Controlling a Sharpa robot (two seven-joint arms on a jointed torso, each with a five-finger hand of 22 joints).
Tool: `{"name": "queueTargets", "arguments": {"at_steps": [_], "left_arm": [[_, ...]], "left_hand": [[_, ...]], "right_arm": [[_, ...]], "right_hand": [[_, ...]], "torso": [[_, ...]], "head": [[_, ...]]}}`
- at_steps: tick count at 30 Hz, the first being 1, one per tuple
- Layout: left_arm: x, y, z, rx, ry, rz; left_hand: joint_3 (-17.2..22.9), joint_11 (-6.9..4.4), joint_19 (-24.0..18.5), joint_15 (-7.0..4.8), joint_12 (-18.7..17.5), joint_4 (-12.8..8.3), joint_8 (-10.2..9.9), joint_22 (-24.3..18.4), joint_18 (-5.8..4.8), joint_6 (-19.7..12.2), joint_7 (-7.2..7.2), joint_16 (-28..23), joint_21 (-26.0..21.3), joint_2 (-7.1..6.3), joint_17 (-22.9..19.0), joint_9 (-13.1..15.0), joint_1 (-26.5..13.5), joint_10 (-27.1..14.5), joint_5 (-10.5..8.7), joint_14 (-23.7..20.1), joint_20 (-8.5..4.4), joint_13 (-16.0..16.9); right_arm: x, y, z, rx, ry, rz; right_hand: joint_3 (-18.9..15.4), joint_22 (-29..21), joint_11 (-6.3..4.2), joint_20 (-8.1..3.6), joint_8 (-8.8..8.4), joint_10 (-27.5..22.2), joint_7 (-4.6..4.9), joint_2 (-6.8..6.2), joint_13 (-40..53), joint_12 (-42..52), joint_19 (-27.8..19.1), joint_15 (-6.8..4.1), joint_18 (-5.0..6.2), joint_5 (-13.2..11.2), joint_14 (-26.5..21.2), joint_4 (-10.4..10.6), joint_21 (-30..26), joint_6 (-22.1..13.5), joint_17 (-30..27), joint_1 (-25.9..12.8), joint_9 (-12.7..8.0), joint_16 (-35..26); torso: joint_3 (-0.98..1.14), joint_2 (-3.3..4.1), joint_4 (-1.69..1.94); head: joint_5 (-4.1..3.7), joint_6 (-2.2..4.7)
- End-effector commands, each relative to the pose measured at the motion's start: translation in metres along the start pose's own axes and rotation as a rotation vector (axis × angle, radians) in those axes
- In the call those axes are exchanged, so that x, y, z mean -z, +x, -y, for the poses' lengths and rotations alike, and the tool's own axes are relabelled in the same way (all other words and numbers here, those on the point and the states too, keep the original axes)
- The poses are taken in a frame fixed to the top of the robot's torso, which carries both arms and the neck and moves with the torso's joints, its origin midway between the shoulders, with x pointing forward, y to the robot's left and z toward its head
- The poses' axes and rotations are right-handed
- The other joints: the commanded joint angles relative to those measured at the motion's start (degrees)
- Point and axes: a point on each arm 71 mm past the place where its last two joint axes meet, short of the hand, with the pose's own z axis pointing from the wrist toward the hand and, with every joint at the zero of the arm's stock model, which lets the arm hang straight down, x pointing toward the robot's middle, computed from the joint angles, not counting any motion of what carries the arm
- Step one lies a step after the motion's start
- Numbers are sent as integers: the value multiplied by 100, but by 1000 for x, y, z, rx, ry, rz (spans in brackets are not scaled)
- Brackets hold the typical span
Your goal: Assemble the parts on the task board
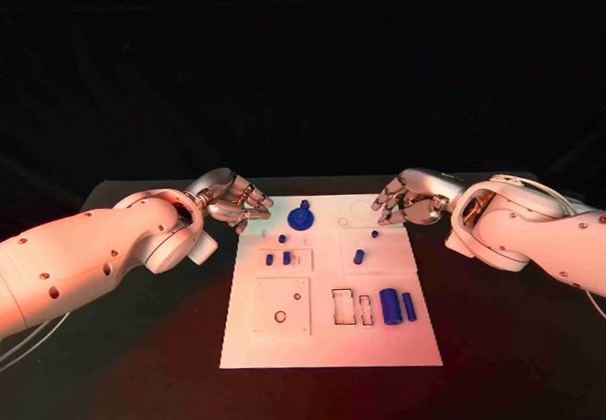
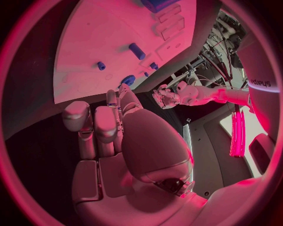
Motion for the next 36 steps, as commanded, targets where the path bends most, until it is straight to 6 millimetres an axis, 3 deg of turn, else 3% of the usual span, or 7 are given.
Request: {"name": "queueTargets", "arguments": {"at_steps": [1,4,11,16,18,31,36], "left_arm": [[6,-1,3,475,50,108],[11,1,3,542,62,125],[16,0,2,603,80,137],[18,1,2,624,76,135],[18,1,2,627,74,136],[21,1,1,632,65,130],[21,1,2,633,62,128]], "left_hand": [[-8,-15,-67,-6,61,18,43,-128,82,60,-8,-126,-196,41,-154,7,-52,58,-27,-64,-7,12],[-32,-12,-113,-4,78,64,46,-234,97,51,-10,-199,-359,83,-250,3,-127,49,-27,-98,-3,15],[-92,-8,-174,3,111,61,52,-367,113,35,-7,-389,-560,80,-504,-1,-176,26,-30,-218,1,22],[-114,-7,-178,5,123,61,55,-393,112,29,-7,-438,-594,85,-570,-2,-191,17,-30,-248,3,24],[-123,-5,-180,7,126,59,54,-407,112,22,-4,-480,-612,88,-629,-4,-195,7,-29,-272,4,24],[-147,2,-186,12,135,60,54,-442,111,6,1,-559,-657,97,-735,-6,-211,-15,-28,-321,8,25],[-149,2,-187,12,138,56,54,-452,111,2,2,-576,-669,103,-756,-7,-208,-22,-27,-332,9,25]], "right_arm": [[-3,5,-3,223,18,3],[-6,12,-5,265,26,-13],[-12,24,-10,335,47,-48],[-15,30,-11,361,58,-71],[-16,32,-11,362,55,-88],[-19,45,-10,355,54,-142],[-20,47,-10,354,50,-151]], "right_hand": [[30,-24,1,11,-47,8,-17,-45,-75,-96,26,30,109,-46,24,5,-32,50,-42,10,0,-66],[42,-50,11,17,-75,-19,-24,-67,-136,-164,13,41,113,-82,20,3,-52,62,-74,2,0,-99],[84,-93,32,34,-148,-94,-37,-112,-302,-324,-5,66,120,-173,19,-2,-90,95,-155,-23,1,-179],[136,-105,34,36,-193,-141,-47,-120,-413,-411,-2,68,123,-231,24,-18,-102,121,-200,-17,3,-222],[159,-105,34,36,-203,-142,-48,-112,-438,-426,0,66,122,-245,27,-26,-103,129,-202,-7,3,-224],[360,-66,36,36,-252,-72,-47,-46,-580,-476,35,68,114,-361,43,-96,-82,205,-237,60,9,-249],[551,-49,16,26,-268,9,-66,7,-671,-500,51,51,112,-564,50,-146,-71,294,-245,83,15,-254]], "torso": [[-8,5,-5],[-7,3,6],[4,11,-2],[-10,9,6],[-17,9,16],[-4,5,9],[-2,5,5]], "head": [[-83,18],[-167,19],[-186,31],[-236,11],[-235,10],[-205,-21],[-196,-22]]}}
